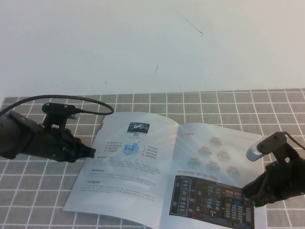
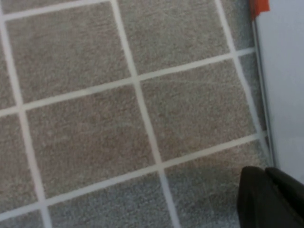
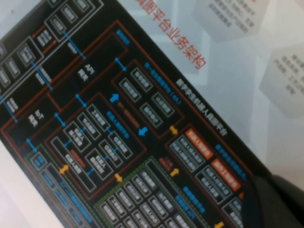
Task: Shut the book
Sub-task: 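Close the open booklet and leave it lying on the table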
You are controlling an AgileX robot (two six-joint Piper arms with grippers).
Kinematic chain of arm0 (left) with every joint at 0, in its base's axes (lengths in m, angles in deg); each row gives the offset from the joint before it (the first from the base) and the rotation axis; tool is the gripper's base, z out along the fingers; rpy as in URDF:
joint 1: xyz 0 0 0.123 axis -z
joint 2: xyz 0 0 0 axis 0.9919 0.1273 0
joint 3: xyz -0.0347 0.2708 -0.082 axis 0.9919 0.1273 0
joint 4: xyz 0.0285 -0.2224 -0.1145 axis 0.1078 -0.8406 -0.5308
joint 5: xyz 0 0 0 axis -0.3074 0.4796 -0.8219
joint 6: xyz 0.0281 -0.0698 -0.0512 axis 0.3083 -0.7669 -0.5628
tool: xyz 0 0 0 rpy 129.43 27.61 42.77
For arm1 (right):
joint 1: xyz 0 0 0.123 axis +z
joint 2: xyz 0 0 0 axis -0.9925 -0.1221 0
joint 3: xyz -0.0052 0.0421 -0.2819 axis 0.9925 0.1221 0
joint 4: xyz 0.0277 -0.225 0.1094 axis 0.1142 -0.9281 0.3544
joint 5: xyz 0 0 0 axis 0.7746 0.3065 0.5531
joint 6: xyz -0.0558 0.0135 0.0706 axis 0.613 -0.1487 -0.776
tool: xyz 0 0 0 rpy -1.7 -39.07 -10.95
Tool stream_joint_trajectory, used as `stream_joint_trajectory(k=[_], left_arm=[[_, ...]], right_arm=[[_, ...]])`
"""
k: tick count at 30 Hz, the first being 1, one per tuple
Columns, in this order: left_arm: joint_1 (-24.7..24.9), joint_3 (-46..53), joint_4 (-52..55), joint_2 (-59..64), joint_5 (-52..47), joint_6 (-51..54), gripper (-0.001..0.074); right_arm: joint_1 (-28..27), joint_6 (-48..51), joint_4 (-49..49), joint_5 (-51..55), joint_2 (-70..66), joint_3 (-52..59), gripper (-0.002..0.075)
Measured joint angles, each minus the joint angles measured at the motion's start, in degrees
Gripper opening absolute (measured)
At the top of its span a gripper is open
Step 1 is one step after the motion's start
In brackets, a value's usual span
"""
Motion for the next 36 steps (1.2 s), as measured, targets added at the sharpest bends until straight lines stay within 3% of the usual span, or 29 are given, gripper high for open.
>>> stream_joint_trajectory(k=[7, 23, 28, 36], left_arm=[[0.5, 0.0, -0.8, 0.0, -1.8, -0.2, -0.0004], [0.8, 0.0, -21.0, 0.3, -27.1, 3.9, -0.0004], [5.1, 0.0, -29.9, 0.3, -37.1, 11.5, -0.0004], [10.2, 0.0, -31.7, 0.3, -39.5, 17.6, -0.0004]], right_arm=[[0.0, 0.1, 0.7, 0.5, -0.8, -0.4, -0.0002], [0.0, 0.1, 0.9, 0.9, -1.3, -0.8, -0.0002], [0.0, 0.1, 0.9, 0.9, -1.3, -0.8, -0.0002], [0.0, 0.1, 1.3, 1.0, -1.5, -0.8, -0.0002]])
